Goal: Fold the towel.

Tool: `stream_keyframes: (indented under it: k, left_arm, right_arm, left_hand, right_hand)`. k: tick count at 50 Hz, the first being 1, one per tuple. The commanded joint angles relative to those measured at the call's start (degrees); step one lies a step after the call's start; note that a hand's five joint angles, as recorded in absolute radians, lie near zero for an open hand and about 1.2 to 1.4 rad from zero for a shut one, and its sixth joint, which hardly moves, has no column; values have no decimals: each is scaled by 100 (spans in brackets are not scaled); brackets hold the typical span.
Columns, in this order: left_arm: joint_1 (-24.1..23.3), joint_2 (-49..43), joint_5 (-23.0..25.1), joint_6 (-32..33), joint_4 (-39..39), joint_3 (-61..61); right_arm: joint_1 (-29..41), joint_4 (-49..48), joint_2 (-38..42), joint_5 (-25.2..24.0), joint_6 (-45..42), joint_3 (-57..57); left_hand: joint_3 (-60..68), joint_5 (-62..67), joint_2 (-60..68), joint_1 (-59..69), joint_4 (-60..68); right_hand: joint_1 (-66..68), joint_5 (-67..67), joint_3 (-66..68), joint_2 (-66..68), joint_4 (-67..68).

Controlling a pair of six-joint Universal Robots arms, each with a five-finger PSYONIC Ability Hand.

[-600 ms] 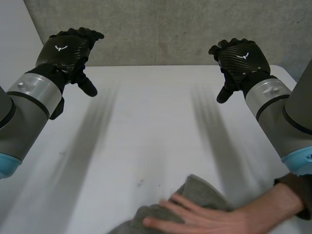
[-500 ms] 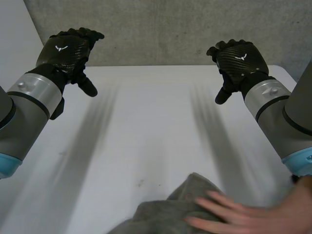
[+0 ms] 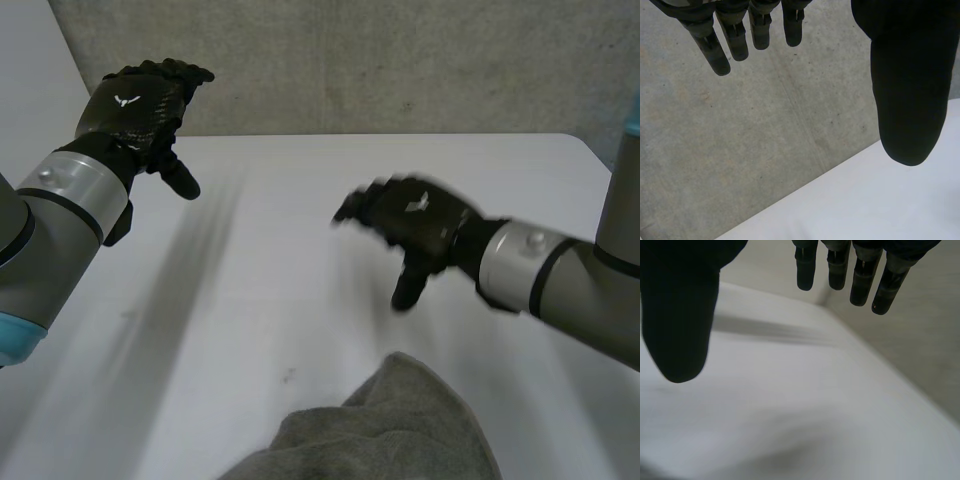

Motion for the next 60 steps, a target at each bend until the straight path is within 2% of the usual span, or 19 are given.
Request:
stream_keyframes:
  k: [1, 6, 12, 15, 17, 18, 20, 24, 25, 26, 28, 29, 31, 33, 36, 37, 42, 49, 60]
  left_arm:
    - [0, -2, 0, 0, 0, 0]
    - [0, -2, 0, 0, 0, -9]
    - [-9, -2, 0, 0, 0, -18]
    - [-9, -10, 0, 0, 0, -18]
    - [-9, -19, 0, 0, 0, -18]
    - [-9, -19, 0, 0, 0, -18]
    - [-9, -19, 0, 0, 0, -18]
    - [-17, -10, -9, 0, 0, -18]
    - [-17, -2, 0, 0, 0, -26]
    - [-17, -2, 0, 0, 0, -26]
    - [-44, -2, 0, 0, 0, -44]
    - [-44, -2, 0, 0, 0, -44]
    - [-61, -2, -9, 0, 0, -44]
    - [-61, -2, -9, 0, 0, -44]
    - [-61, -10, -9, 0, 0, -44]
    - [-61, -10, -9, 0, 0, -44]
    - [-70, -72, -9, 9, 0, -26]
    - [-88, -352, -9, 9, 0, -26]
    - [-114, -1687, 18, 0, 605, 44]
  right_arm:
    - [-30, 1403, 149, -1638, -902, 287]
    - [32, 2525, 780, -1683, -1963, 453]
    - [207, 2730, 1230, -1568, -2739, 577]
    - [392, 2642, 1538, -1489, -2801, 542]
    - [453, 2354, 1678, -1471, -2792, 428]
    - [453, 2352, 1679, -1471, -2792, 427]
    - [480, 1915, 1687, -1489, -2749, 139]
    - [506, 1341, 1582, -1489, -2063, -364]
    - [497, 941, 1469, -1480, -1271, -546]
    - [497, 937, 1468, -1480, -1263, -548]
    - [454, -313, 1214, -1314, 547, -645]
    - [453, -320, 1213, -1313, 556, -645]
    - [462, -1641, 1064, -736, 1930, -531]
    - [454, -2117, 1037, -315, 2363, -496]
    - [418, -2298, 1028, 529, 2368, -504]
    - [418, -2298, 1028, 533, 2367, -504]
    - [418, -2174, 1028, 1445, 833, -461]
    - [436, -2140, 1159, 1447, 547, -425]
    - [401, -1886, 1406, 736, 583, -408]
  left_hand:
    - [47, -172, 59, 26, 42]
    - [47, -172, 59, 26, 42]
    - [47, -172, 59, 26, 42]
    - [47, -172, 59, 26, 42]
    - [47, -172, 59, 26, 42]
    - [47, -172, 59, 26, 42]
    - [47, -172, 59, 26, 42]
    - [47, -172, 59, 26, 42]
    - [47, -172, 59, 26, 42]
    - [47, -172, 59, 26, 42]
    - [47, -172, 59, 26, 42]
    - [47, -172, 59, 26, 42]
    - [47, -172, 59, 26, 42]
    - [47, -172, 59, 26, 42]
    - [85, -133, 97, 64, 80]
    - [85, -133, 97, 64, 80]
    - [203, -16, 215, 182, 198]
    - [186, -32, 198, 165, 181]
    - [186, -33, 198, 165, 181]
  right_hand:
    - [-167, -258, -219, -269, -326]
    - [-167, -258, -219, -269, -326]
    - [296, 204, 244, 194, 137]
    - [1557, 1466, 1505, 1456, 1398]
    - [4384, 4292, 4332, 4282, 4225]
    - [4400, 4309, 4348, 4298, 4241]
    - [6823, 6732, 6771, 6721, 6664]
    - [6833, 6742, 6781, 6731, 6674]
    - [6833, 6742, 6781, 6731, 6674]
    - [6833, 6742, 6781, 6731, 6674]
    - [6833, 6742, 6781, 6731, 6674]
    - [6833, 6742, 6781, 6731, 6674]
    - [6833, 6742, 6781, 6731, 6674]
    - [6833, 6742, 6781, 6731, 6674]
    - [6833, 6742, 6781, 6731, 6674]
    - [6833, 6742, 6781, 6731, 6674]
    - [6833, 6742, 6781, 6731, 6674]
    - [6656, 6565, 6604, 6554, 6497]
    - [6570, 6479, 6518, 6468, 6411]
